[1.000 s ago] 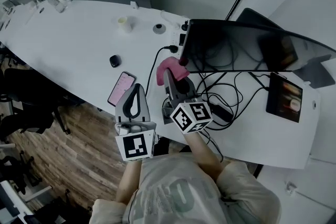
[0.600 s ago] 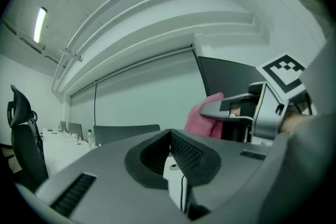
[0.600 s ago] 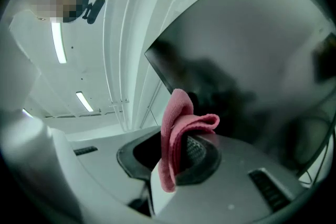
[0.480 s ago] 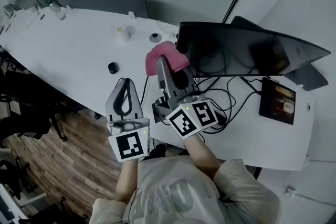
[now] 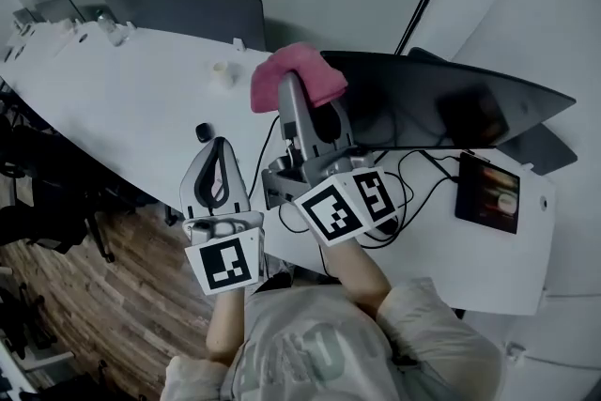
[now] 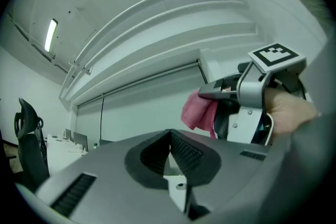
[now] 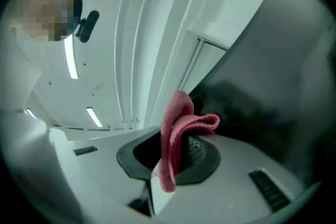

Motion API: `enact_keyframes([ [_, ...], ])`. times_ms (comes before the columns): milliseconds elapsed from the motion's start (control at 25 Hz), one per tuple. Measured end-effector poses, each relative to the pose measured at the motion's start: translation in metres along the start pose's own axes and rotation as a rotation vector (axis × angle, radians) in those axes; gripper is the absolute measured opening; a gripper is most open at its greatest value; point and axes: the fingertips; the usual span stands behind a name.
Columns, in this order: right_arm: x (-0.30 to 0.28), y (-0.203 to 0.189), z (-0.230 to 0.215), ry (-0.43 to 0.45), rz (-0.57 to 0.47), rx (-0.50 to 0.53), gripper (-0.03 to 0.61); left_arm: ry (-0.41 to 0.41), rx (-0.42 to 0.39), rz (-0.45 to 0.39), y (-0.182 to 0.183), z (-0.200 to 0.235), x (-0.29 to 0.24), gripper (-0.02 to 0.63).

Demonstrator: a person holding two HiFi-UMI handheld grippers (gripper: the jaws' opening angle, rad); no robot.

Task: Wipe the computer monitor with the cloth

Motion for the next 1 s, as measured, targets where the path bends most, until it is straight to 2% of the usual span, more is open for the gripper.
enact_keyframes([
  [200, -0.004, 0.009, 0.009, 0.035, -0.005, 0.025, 0.054, 0.016, 0.013, -0.018, 0.009, 0.002, 0.004, 0.015],
  [320, -0.005, 0.012, 0.024, 0.109, 0.035, 0.061, 0.054, 0.017, 0.010, -0.019, 0.014, 0.004, 0.004, 0.015],
  [480, -0.005, 0.049, 0.045, 0.222, 0.035, 0.219, 0.054, 0.000, -0.001, -0.001, 0.023, 0.001, -0.003, 0.015],
  [560, -0.004, 0.079, 0.052, 0.260, 0.010, 0.379, 0.054, -0.029, 0.005, -0.019, 0.035, -0.008, -0.010, 0.015],
  [720, -0.005, 0.126, 0.063, 0.309, -0.006, 0.807, 0.054, -0.113, 0.013, -0.077, 0.061, -0.032, -0.023, 0.015],
  [800, -0.007, 0.133, 0.065, 0.332, 0.036, 0.986, 0.054, -0.136, 0.019, -0.076, 0.066, -0.042, -0.029, 0.015],
  [1000, -0.010, 0.124, 0.060, 0.397, 0.164, 1.545, 0.054, -0.186, 0.044, -0.091, 0.071, -0.062, -0.038, 0.015],
])
Point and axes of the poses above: the fingertips, and each gripper's own axes: x backward along the fingers, z to its left, y out of its top, and after that the axes turned 7 degrees about x, right-handed
